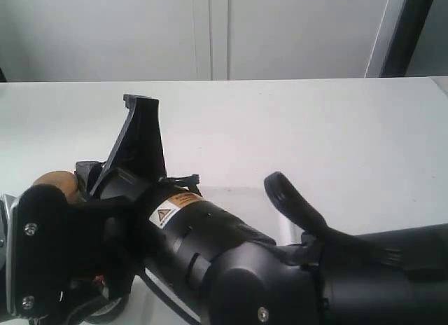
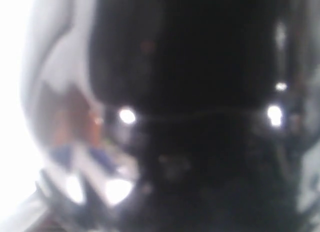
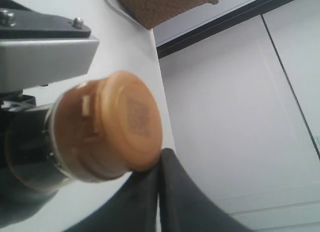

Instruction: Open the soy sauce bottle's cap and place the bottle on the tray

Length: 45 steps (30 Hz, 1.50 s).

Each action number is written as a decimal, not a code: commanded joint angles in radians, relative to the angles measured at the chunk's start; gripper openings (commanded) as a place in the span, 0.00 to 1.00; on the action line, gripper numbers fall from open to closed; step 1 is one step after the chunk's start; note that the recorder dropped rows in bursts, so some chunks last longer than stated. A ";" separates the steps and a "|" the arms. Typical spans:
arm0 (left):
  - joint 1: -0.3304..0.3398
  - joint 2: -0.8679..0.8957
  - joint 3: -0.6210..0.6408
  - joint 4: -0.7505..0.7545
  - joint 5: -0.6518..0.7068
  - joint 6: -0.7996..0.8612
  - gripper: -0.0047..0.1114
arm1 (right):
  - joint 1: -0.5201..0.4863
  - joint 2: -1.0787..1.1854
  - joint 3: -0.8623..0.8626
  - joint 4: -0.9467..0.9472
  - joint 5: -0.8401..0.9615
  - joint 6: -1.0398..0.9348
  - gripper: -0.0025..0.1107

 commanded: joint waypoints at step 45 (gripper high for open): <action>-0.004 0.001 -0.062 -0.127 0.011 -0.111 0.04 | -1.101 -0.060 -0.240 -0.975 1.151 1.516 0.02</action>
